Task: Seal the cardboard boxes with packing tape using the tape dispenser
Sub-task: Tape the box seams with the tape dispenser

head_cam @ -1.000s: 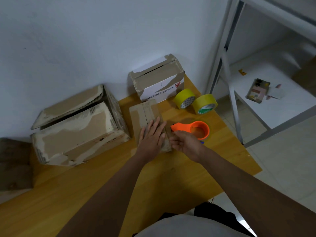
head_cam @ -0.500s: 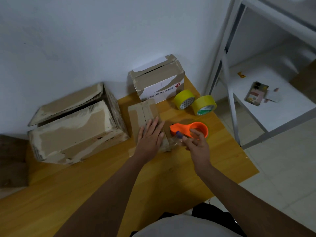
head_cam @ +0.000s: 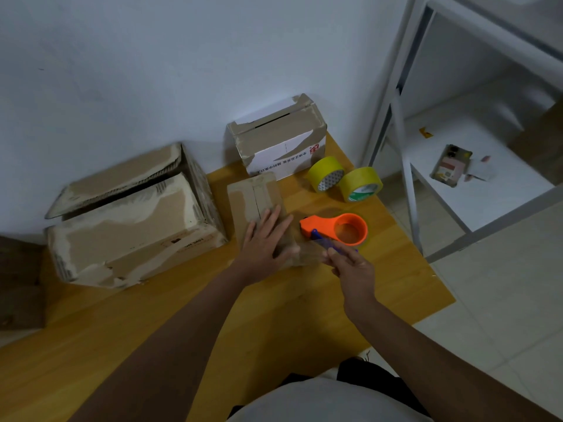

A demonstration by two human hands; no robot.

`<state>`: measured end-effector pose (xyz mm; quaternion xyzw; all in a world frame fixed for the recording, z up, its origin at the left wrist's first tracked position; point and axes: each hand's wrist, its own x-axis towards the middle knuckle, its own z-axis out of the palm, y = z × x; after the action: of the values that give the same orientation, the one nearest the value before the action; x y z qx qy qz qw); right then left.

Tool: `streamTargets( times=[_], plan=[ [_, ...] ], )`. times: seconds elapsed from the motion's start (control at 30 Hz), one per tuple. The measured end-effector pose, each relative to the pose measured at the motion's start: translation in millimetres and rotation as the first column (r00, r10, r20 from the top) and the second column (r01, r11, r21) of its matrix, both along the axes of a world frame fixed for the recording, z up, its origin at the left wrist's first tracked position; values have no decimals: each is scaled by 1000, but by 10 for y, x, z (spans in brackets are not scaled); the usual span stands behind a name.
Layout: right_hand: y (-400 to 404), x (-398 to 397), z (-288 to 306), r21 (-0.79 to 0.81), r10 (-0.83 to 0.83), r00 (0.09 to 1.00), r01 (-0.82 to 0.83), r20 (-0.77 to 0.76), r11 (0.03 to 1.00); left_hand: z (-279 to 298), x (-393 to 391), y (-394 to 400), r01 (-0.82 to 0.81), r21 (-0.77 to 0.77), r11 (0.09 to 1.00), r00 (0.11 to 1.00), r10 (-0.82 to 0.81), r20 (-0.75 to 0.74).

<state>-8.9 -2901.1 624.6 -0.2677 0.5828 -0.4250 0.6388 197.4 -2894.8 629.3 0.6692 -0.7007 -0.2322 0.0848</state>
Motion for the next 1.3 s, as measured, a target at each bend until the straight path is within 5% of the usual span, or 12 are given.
streamTargets(
  times=[0.2,0.33,0.63,1.0,1.3],
  plan=[
    [-13,-39,-6,-98,56,996,-62,-67,993,-18,83,-7,130,6,991,974,-129,185],
    [-4,-72,-42,-176,148,958,-195,-246,965,-93,14,19,141,-29,990,940,-125,318],
    [-75,37,-138,-110,71,987,-88,-146,990,-155,-38,85,139,-188,972,911,-51,409],
    [-197,352,-346,-76,11,994,-19,-106,997,-154,-48,96,142,-194,971,899,-44,436],
    [-255,573,-423,-201,203,935,-267,-292,943,-185,-47,112,155,-192,969,892,-53,449]
  ],
)
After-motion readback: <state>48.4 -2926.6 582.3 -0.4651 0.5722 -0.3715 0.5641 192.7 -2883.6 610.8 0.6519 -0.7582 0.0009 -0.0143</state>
